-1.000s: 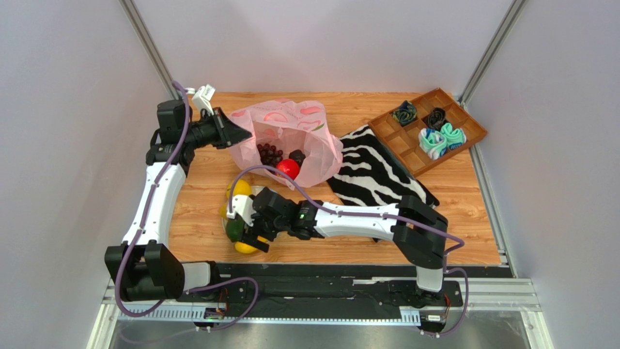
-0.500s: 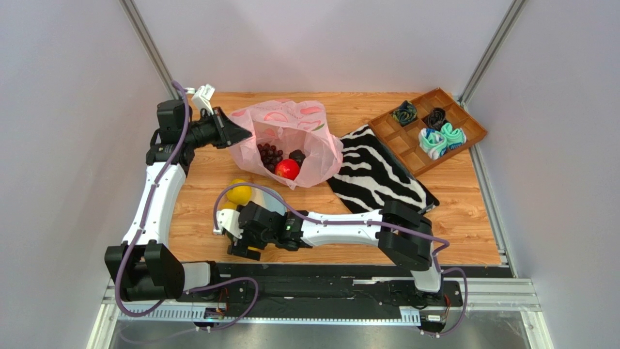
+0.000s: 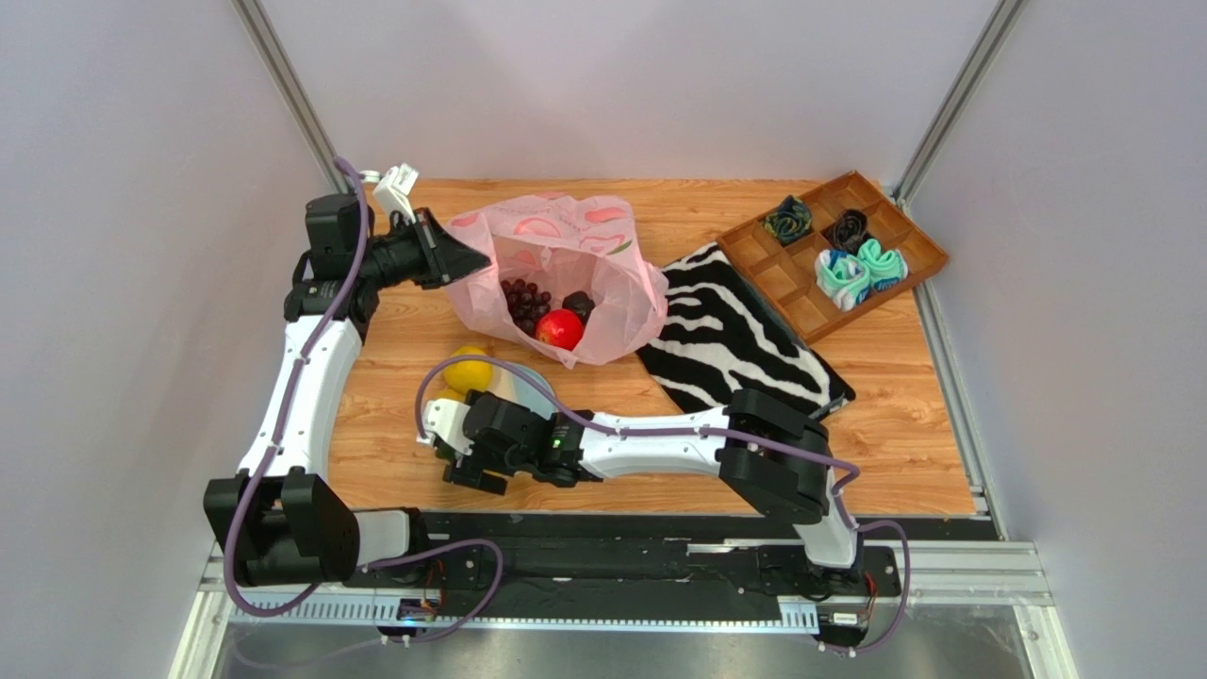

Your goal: Place the fruits into the plastic bag

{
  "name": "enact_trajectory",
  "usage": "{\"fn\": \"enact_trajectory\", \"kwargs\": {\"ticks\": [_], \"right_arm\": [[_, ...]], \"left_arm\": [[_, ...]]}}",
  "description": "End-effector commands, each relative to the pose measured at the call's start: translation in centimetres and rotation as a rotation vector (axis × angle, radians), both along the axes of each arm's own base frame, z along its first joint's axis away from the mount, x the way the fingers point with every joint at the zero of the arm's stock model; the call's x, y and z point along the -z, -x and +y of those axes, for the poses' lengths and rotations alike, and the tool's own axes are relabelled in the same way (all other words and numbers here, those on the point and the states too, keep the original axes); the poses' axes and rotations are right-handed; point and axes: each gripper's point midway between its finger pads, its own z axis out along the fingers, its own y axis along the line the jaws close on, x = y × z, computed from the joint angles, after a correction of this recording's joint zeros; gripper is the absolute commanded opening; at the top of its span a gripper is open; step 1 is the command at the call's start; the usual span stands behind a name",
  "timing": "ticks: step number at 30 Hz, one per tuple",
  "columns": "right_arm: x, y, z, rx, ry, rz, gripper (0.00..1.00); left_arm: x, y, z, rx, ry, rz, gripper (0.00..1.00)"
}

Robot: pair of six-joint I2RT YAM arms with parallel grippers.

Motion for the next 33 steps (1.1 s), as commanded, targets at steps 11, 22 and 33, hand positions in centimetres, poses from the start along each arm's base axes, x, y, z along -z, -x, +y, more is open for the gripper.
{"fn": "enact_trajectory", "kwargs": {"ticks": [11, 22, 33], "right_arm": [[-0.4, -3.9, -1.1, 0.101, -0.018, -0.025, 0.82], [-4.4, -1.4, -2.2, -0.043, -0.105, 0.127, 0.84], [-0.7, -1.9, -4.6, -0.072, 0.011, 0.189, 0.84]], "left_arm": [[-1.7, -0.2, -0.1, 0.009, 0.001, -0.067, 0.0], [-1.6, -0.2, 0.0, 0.007, 0.002, -0.063, 0.0], [-1.4, -0.4, 0.0, 0.005, 0.001, -0.059, 0.0]]}}
